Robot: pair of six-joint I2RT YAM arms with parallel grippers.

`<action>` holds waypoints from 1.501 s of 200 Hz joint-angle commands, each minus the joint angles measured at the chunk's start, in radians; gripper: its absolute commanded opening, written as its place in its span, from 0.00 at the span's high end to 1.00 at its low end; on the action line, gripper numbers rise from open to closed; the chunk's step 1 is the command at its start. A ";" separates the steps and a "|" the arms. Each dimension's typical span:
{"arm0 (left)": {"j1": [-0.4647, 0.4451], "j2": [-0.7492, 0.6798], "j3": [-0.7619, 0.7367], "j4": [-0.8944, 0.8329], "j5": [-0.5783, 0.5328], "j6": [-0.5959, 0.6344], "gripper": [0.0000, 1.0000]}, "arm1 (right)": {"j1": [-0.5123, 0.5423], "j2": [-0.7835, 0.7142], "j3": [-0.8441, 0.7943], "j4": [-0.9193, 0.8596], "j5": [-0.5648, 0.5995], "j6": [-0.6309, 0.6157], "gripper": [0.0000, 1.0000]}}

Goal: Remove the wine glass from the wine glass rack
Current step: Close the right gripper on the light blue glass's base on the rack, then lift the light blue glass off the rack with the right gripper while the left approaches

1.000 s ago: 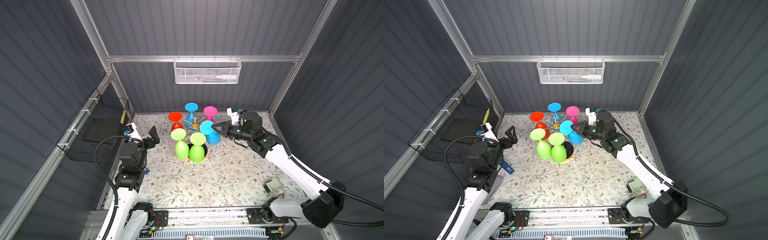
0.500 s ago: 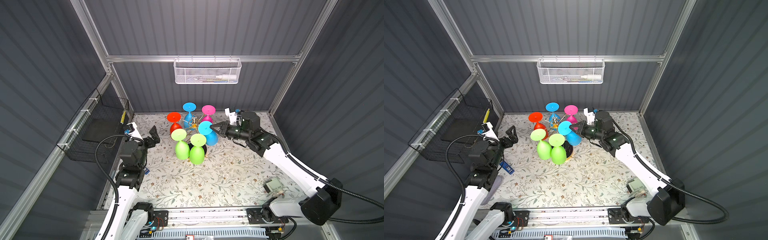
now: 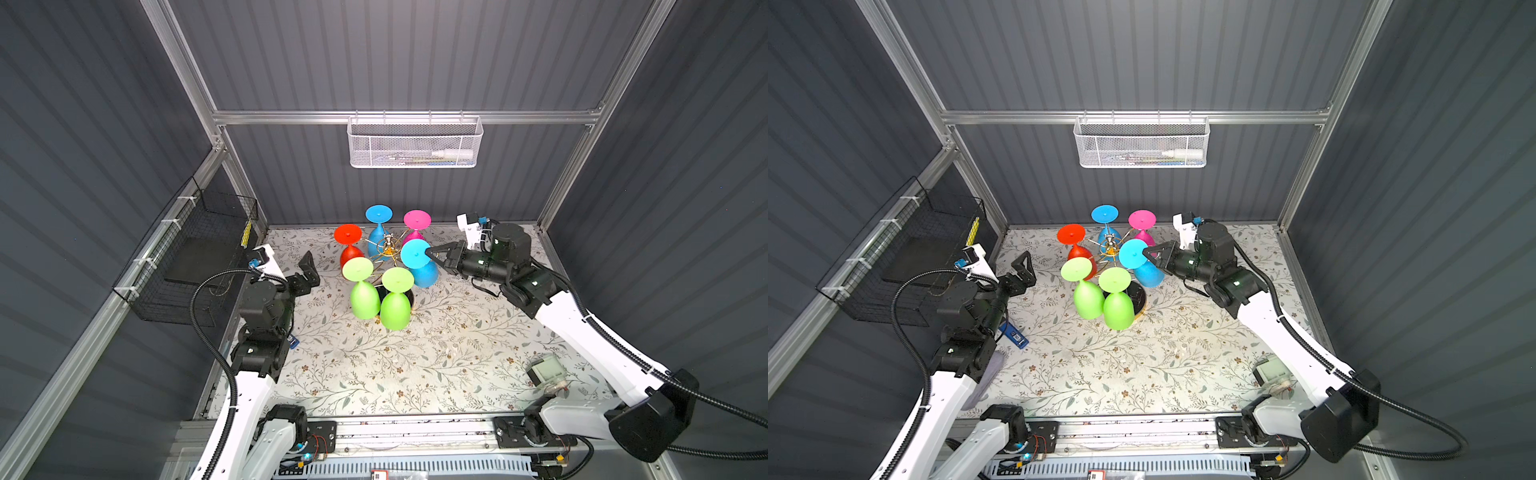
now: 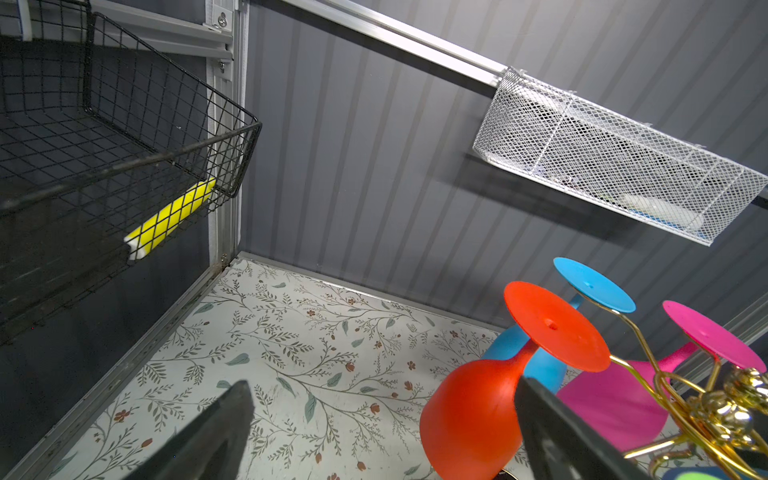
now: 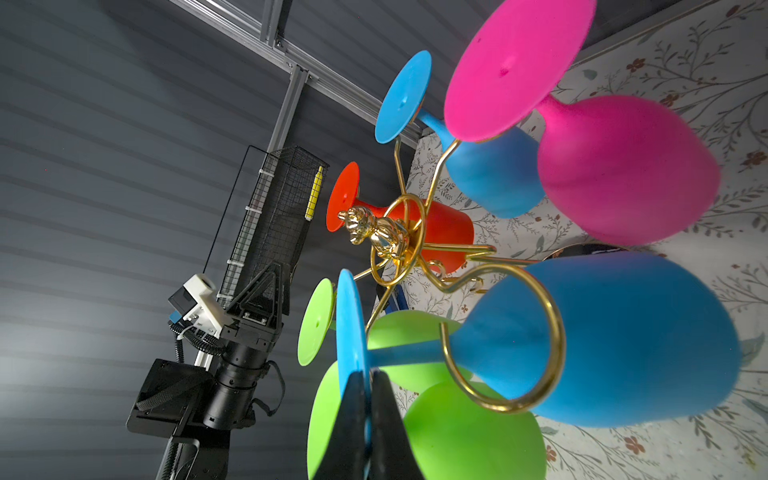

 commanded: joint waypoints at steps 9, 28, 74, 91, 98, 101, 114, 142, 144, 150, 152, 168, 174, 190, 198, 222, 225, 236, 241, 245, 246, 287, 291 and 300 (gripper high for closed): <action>-0.002 -0.002 0.033 0.002 -0.009 -0.009 0.00 | -0.015 -0.026 -0.021 0.005 -0.001 0.001 1.00; -0.002 -0.005 0.035 0.000 -0.013 -0.008 0.00 | -0.020 -0.040 -0.034 0.001 -0.010 0.006 1.00; -0.002 -0.004 0.037 0.005 -0.015 -0.012 0.00 | -0.026 -0.084 -0.068 -0.026 -0.024 -0.012 1.00; -0.002 -0.002 0.041 0.005 -0.013 -0.016 0.00 | -0.032 -0.105 -0.087 -0.031 -0.029 -0.021 1.00; -0.002 -0.002 0.044 0.004 -0.013 -0.020 0.00 | -0.036 -0.116 -0.091 -0.038 -0.027 -0.025 1.00; -0.002 -0.001 0.045 0.005 -0.013 -0.020 0.00 | -0.036 -0.122 -0.094 -0.041 -0.027 -0.027 1.00; -0.002 -0.002 0.052 -0.002 -0.014 -0.025 0.00 | -0.046 -0.145 -0.107 -0.056 -0.026 -0.037 1.00; -0.002 0.000 0.074 -0.011 0.009 -0.043 0.00 | -0.082 -0.220 -0.142 -0.086 -0.034 -0.067 1.00; -0.002 0.000 0.075 -0.011 0.013 -0.043 0.01 | -0.086 -0.225 -0.144 -0.090 -0.034 -0.070 1.00; -0.002 0.002 0.084 -0.014 0.028 -0.048 0.00 | -0.099 -0.240 -0.149 -0.102 -0.033 -0.078 1.00; -0.002 0.003 0.086 -0.013 0.034 -0.049 0.01 | -0.102 -0.245 -0.151 -0.106 -0.033 -0.081 1.00; -0.002 0.015 0.116 -0.019 0.093 -0.057 0.02 | -0.138 -0.287 -0.164 -0.127 -0.036 -0.102 1.00; -0.002 0.023 0.129 -0.021 0.121 -0.062 0.02 | -0.153 -0.303 -0.163 -0.136 -0.036 -0.115 1.00; -0.002 0.048 0.172 -0.024 0.211 -0.074 0.06 | -0.195 -0.333 -0.132 -0.186 -0.027 -0.173 1.00; -0.002 0.064 0.196 -0.023 0.269 -0.082 0.07 | -0.210 -0.346 -0.107 -0.212 -0.014 -0.207 1.00; -0.002 0.128 0.276 -0.004 0.464 -0.117 0.14 | -0.236 -0.368 -0.020 -0.261 0.044 -0.310 1.00; -0.002 0.139 0.284 0.004 0.500 -0.124 0.15 | -0.237 -0.370 -0.012 -0.263 0.050 -0.321 1.00; -0.002 0.177 0.317 0.036 0.613 -0.153 0.16 | -0.240 -0.369 0.025 -0.266 0.064 -0.358 1.00; -0.002 0.198 0.332 0.054 0.664 -0.171 0.17 | -0.240 -0.368 0.042 -0.266 0.068 -0.376 1.00; -0.002 0.214 0.344 0.067 0.701 -0.184 0.18 | -0.240 -0.366 0.054 -0.267 0.068 -0.390 1.00; -0.002 0.219 0.348 0.070 0.709 -0.188 0.18 | -0.240 -0.365 0.058 -0.267 0.068 -0.391 1.00; -0.026 0.389 0.417 0.368 0.980 -0.446 0.20 | -0.240 -0.320 0.143 -0.226 -0.001 -0.465 1.00; -0.037 0.404 0.424 0.388 0.987 -0.460 0.20 | -0.240 -0.314 0.150 -0.221 -0.013 -0.470 1.00; -0.077 0.433 0.451 0.395 1.001 -0.460 0.21 | -0.240 -0.297 0.162 -0.208 -0.041 -0.475 1.00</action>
